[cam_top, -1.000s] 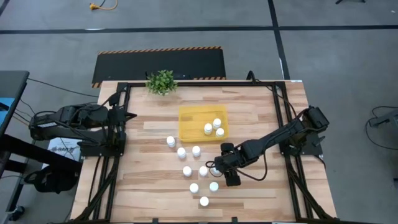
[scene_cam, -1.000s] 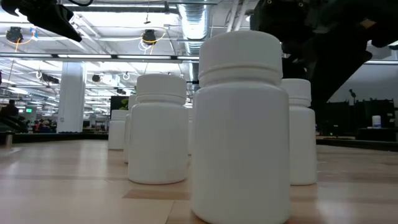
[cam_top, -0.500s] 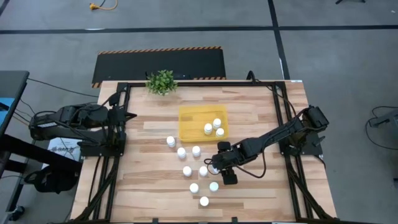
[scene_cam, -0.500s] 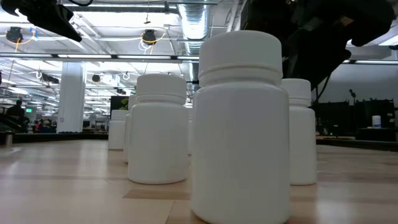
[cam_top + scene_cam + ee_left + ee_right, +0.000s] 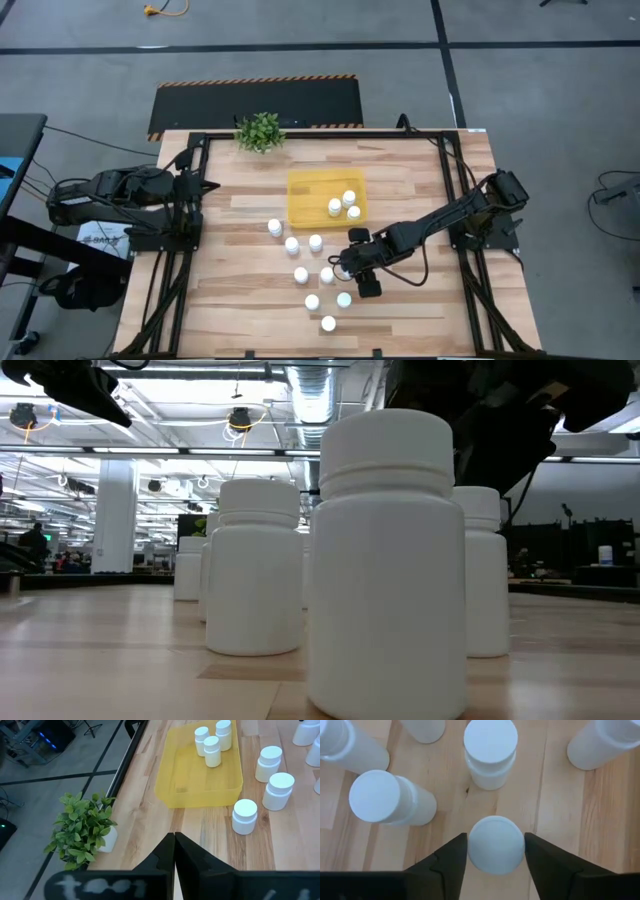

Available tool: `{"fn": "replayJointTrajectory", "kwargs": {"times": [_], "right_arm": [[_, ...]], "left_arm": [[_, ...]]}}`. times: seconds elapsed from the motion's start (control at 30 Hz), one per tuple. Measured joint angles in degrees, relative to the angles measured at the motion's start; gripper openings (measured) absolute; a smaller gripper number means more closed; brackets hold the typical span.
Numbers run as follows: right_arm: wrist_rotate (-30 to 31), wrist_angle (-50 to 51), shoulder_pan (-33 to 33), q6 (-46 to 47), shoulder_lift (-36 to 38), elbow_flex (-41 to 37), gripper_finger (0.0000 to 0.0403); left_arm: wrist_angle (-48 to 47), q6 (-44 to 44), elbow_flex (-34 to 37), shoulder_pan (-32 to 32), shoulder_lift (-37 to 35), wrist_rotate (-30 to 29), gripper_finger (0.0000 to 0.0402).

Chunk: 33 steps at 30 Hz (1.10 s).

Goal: Pick and place pill bottles into a basket
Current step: Put the white medicine bottle into the yellow bin

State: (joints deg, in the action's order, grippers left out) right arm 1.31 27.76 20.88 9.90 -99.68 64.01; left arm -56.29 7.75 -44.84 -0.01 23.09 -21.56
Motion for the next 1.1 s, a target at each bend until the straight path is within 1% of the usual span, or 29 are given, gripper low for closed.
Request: {"fn": "replayJointTrajectory", "kwargs": {"times": [0.17,0.23,0.4,0.53,0.63,0.7,0.83,0.9,1.1], "right_arm": [[0.04,-0.04,-0.07,0.05,0.04,0.0,0.0152],[0.04,-0.04,-0.2,0.1,0.04,0.0,0.0152],[-0.12,0.59,-1.04,0.96,0.04,0.25,0.017],[-0.07,3.9,-1.82,0.27,0.06,3.36,0.016],[-0.14,7.6,-2.79,-0.74,0.04,6.48,0.0149],[-0.09,10.48,-3.53,-1.6,0.06,9.46,0.015],[0.01,17.8,-5.6,-3.72,0.07,15.93,0.0164],[0.04,20.73,-6.77,-4.58,0.07,19.44,0.0164],[0.17,29.16,-11.32,-8.21,0.07,30.51,0.0149]], "left_arm": [[0.0,0.0,0.0,0.0,0.0,0.0,0.0],[0.0,0.0,0.0,0.0,0.0,0.0,0.0],[0.0,0.0,0.0,0.0,0.02,0.02,0.0],[0.0,0.0,0.0,0.0,0.01,0.0,0.0],[0.0,0.0,0.0,0.0,0.0,0.0,0.0],[0.0,0.0,0.0,0.0,0.02,0.02,0.0],[0.0,0.0,0.0,0.0,0.01,0.0,0.0],[0.0,0.0,0.0,0.0,0.0,0.01,0.0],[0.0,0.0,0.0,0.0,0.0,0.01,0.0]]}}
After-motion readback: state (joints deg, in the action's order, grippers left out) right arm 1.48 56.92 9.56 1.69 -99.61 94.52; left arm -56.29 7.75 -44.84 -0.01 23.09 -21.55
